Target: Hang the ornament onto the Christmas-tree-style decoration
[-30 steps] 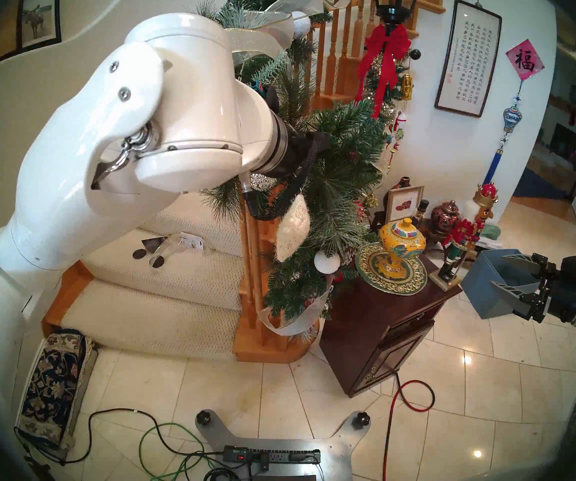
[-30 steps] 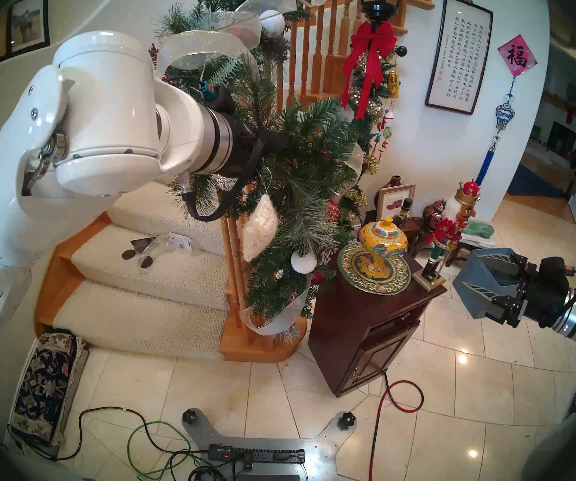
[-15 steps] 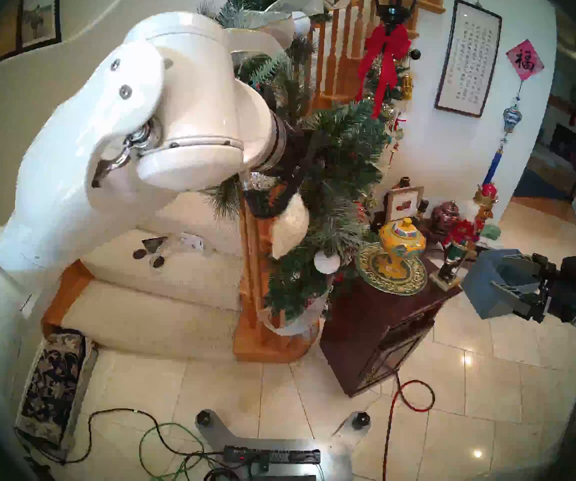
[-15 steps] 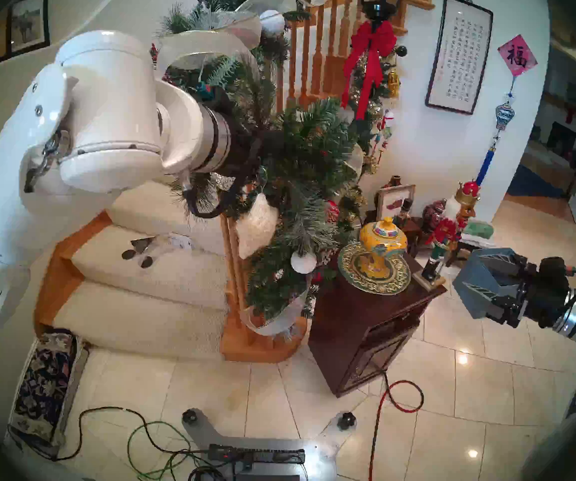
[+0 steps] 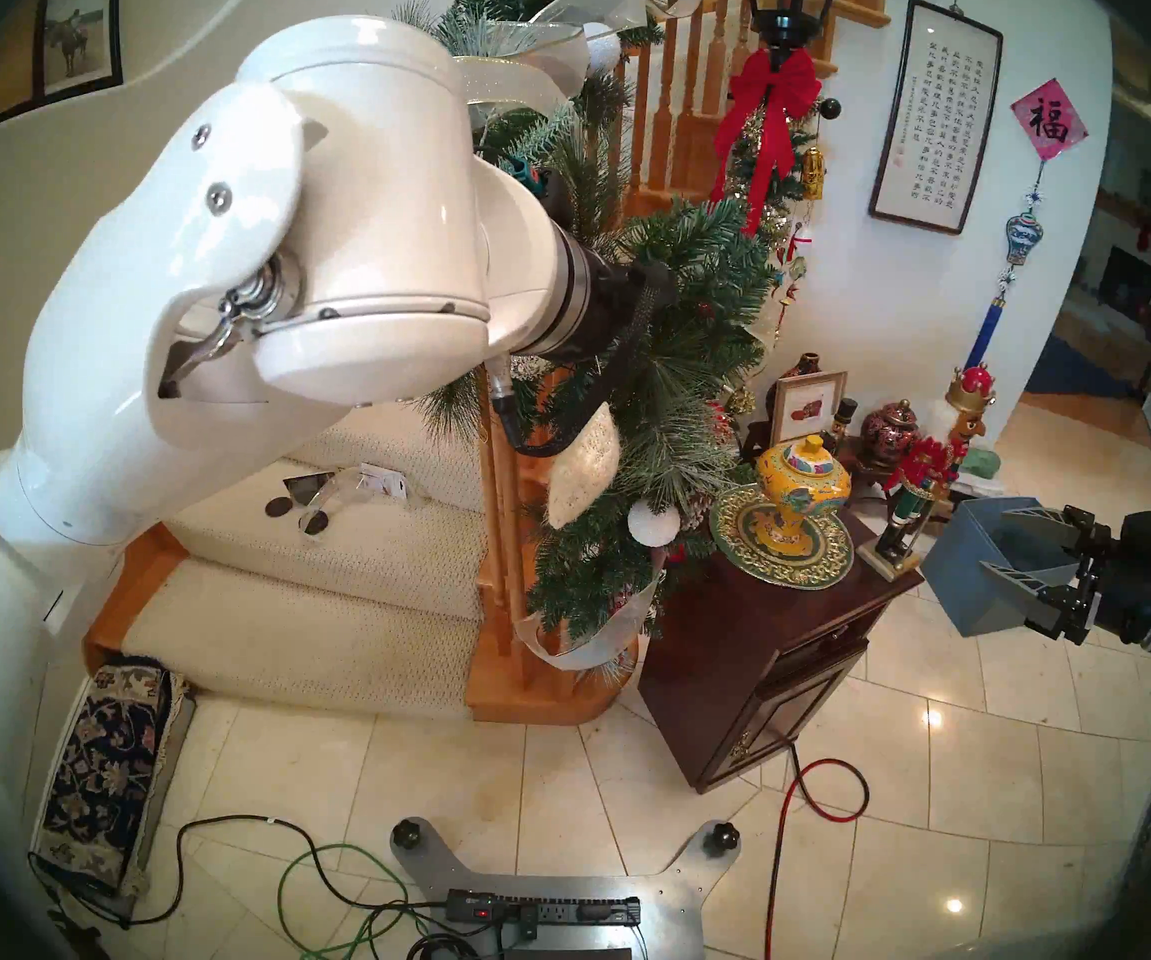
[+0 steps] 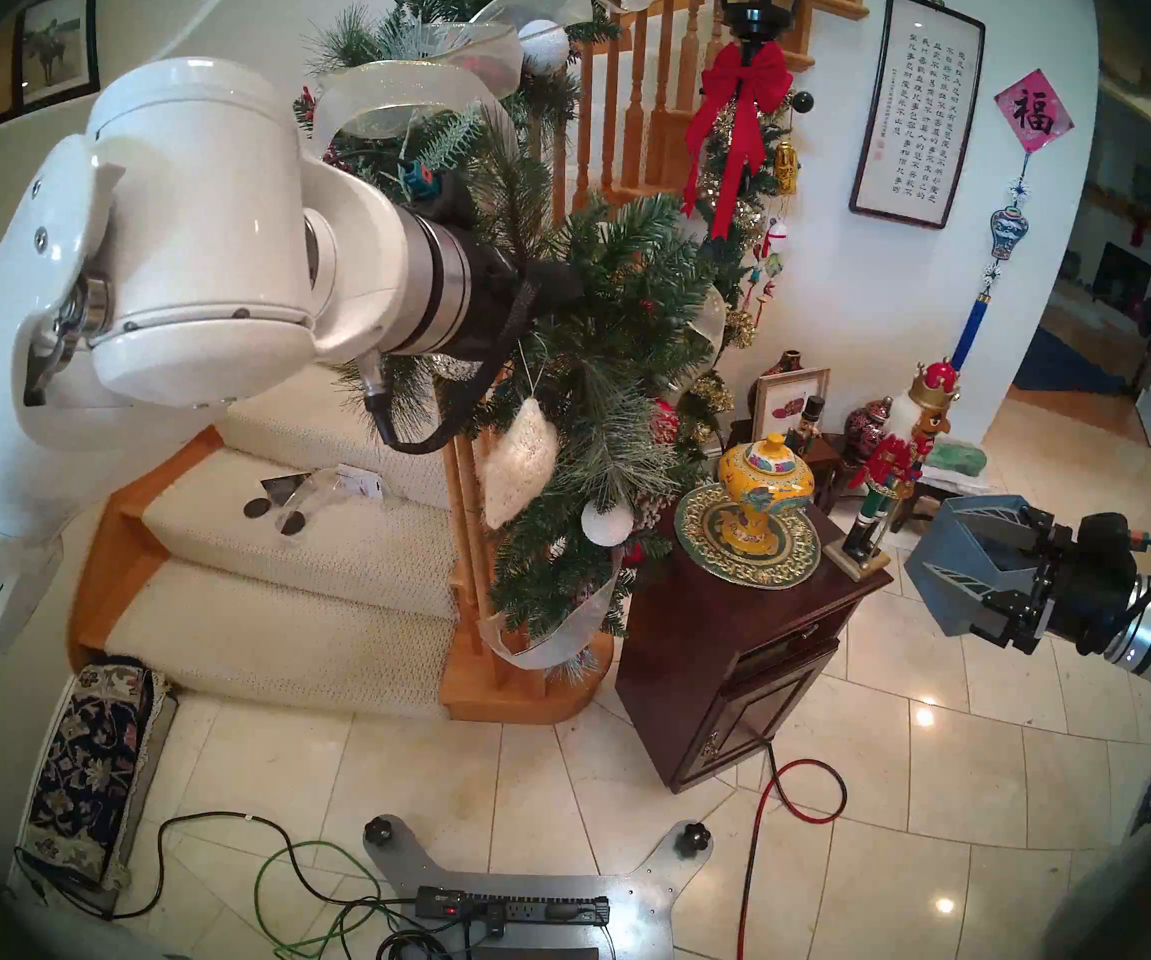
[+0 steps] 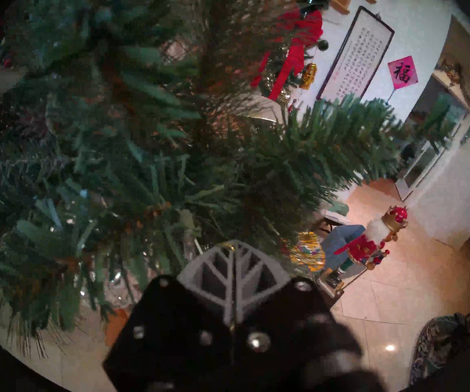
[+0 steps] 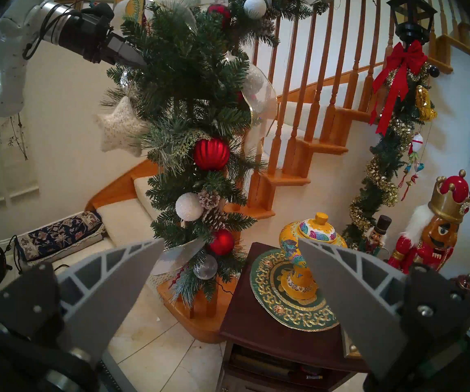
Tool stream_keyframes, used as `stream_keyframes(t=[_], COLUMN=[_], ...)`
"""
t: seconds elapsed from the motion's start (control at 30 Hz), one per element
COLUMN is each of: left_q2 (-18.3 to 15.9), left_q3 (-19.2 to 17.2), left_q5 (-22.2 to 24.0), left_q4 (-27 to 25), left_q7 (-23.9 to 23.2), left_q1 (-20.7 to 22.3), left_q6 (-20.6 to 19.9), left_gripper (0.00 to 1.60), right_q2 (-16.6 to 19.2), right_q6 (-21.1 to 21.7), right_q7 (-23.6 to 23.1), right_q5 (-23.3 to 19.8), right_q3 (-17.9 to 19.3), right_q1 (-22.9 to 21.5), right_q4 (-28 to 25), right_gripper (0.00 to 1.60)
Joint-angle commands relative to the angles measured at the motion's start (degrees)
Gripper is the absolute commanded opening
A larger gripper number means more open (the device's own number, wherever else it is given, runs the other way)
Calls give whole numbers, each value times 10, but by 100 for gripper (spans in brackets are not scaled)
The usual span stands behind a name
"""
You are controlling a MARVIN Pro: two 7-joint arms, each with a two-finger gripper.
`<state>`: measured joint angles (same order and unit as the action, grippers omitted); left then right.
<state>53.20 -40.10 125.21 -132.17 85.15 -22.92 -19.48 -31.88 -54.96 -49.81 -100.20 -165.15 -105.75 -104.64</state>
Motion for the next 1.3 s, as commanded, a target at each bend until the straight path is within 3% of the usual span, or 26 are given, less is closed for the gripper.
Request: stream_keyframes(t=[0.0, 0.23, 0.27, 0.6, 1.27], left_q2=[4, 9, 10, 17, 18], left_q3=[-3, -4, -5, -20, -43], left_q5=[2, 6, 7, 15, 40], left_q4=[-2, 10, 12, 23, 4], left_q7=[-1, -4, -5, -11, -15], left_q1=[8, 5, 5, 10, 7], left_q6=[-3, -7, -7, -5, 9], left_gripper=[0, 0, 0, 0, 0], right_q2=[1, 1, 1, 1, 1], right_q6=[0, 0, 0, 0, 0], right_q7=[-58, -44, -64, -60, -56], right_q5=[0, 4, -1, 0, 1], right_q3=[1, 1, 1, 1, 1], right_q1=[-3, -2, -3, -3, -3], right_q4=[-1, -3, 0, 0, -1], right_gripper=[160, 160, 160, 160, 160])
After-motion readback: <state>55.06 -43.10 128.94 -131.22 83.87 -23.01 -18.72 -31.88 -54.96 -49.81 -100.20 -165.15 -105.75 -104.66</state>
